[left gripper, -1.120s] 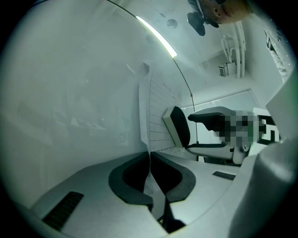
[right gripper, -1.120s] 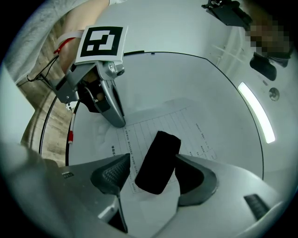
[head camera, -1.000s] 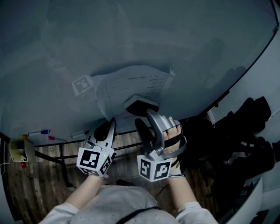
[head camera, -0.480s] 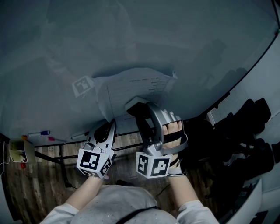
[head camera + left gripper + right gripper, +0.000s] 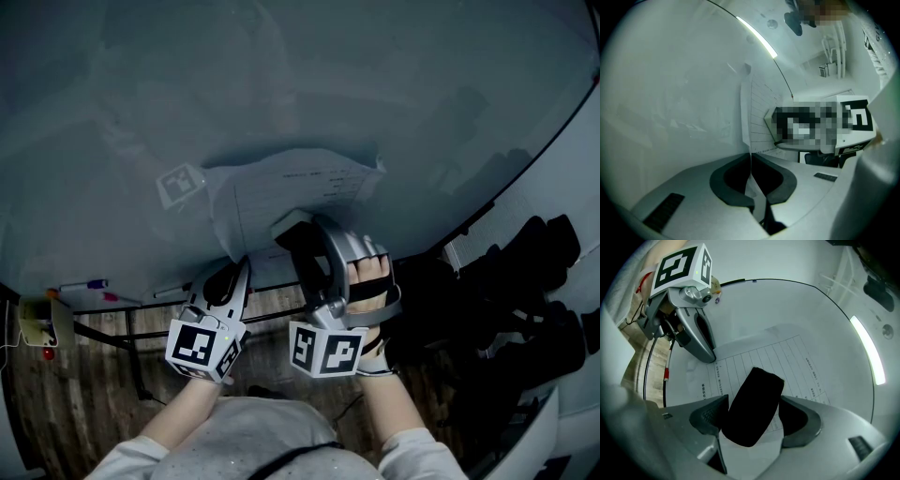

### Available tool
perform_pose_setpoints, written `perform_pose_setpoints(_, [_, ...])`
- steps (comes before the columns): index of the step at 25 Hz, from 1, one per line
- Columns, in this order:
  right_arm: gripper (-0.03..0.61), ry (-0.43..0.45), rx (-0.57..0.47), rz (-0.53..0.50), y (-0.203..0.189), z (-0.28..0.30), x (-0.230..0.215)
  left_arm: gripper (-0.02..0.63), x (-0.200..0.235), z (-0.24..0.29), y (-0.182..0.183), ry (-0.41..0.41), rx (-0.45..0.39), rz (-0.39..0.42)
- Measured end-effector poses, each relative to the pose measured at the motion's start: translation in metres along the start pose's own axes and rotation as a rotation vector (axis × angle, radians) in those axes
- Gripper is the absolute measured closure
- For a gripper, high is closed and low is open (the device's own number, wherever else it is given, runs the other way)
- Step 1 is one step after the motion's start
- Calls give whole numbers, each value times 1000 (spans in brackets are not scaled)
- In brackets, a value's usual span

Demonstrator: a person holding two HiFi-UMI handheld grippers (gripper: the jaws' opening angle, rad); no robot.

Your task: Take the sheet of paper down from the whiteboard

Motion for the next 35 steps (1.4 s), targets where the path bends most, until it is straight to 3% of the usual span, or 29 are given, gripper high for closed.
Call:
perform_pose_setpoints(12, [262,-19,-12,50,0,0,-2,597,0,0,-1,-9,-5,-11])
perform_pose_setpoints(35, [293,-10,4,50,-8,-10,1,598,-5,-8,-3,-15,11,-31])
Point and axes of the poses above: the fingertips, and each gripper's own axes: z forward along the fingers, x to its left, y out of its top, the point moved 4 cm from there along -z, backward along the fingers, and after that the axes turned 9 degrees about z, right-handed, at the moved point
